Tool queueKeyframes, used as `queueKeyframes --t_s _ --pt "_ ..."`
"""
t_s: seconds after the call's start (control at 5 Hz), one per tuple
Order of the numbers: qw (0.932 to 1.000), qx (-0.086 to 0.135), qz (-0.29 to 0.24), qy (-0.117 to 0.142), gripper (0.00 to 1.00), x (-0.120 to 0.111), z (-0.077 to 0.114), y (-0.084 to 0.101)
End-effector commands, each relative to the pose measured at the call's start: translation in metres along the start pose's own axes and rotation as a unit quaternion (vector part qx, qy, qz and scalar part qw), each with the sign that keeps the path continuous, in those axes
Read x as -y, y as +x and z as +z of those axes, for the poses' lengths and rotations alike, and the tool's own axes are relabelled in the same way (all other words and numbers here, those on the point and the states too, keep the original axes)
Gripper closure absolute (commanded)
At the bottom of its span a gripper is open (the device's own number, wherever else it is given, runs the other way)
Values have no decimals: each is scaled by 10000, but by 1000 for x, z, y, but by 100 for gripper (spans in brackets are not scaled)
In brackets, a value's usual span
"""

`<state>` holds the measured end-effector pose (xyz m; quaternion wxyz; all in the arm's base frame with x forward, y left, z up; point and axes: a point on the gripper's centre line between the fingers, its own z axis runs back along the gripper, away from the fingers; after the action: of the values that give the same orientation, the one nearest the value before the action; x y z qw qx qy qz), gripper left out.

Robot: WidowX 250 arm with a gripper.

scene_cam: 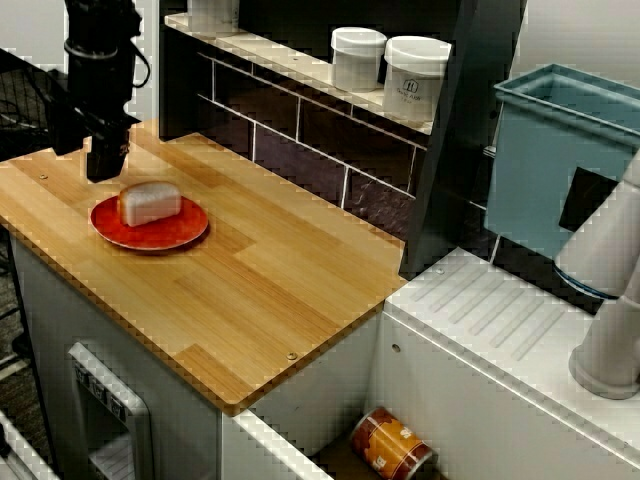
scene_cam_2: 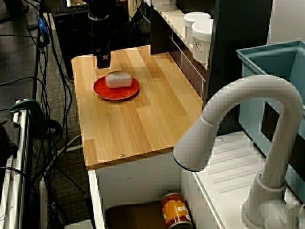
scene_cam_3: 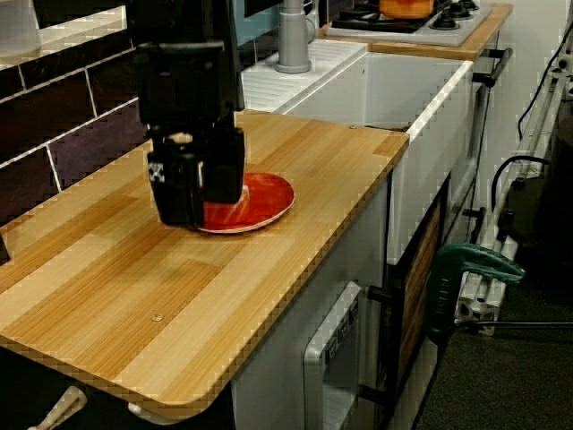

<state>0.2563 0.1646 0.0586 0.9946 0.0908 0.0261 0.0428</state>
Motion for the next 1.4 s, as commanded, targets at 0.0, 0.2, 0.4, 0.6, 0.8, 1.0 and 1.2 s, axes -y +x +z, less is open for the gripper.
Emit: queueKeyframes --t_s 0.0,0.2,0.4,0.6,0.8,1.0,1.2 --pt "9993 280 136 183 0 -21 -5 15" --pt "9998 156 92 110 0 -26 -9 22" --pt "9996 248 -111 98 0 -16 -2 19" --pt "9994 241 -203 114 0 -7 -2 18" --pt "9995 170 -277 -28 0 6 2 20" --pt "9987 124 -464 -139 0 31 9 22" --pt "9970 127 -637 -421 0 54 22 24"
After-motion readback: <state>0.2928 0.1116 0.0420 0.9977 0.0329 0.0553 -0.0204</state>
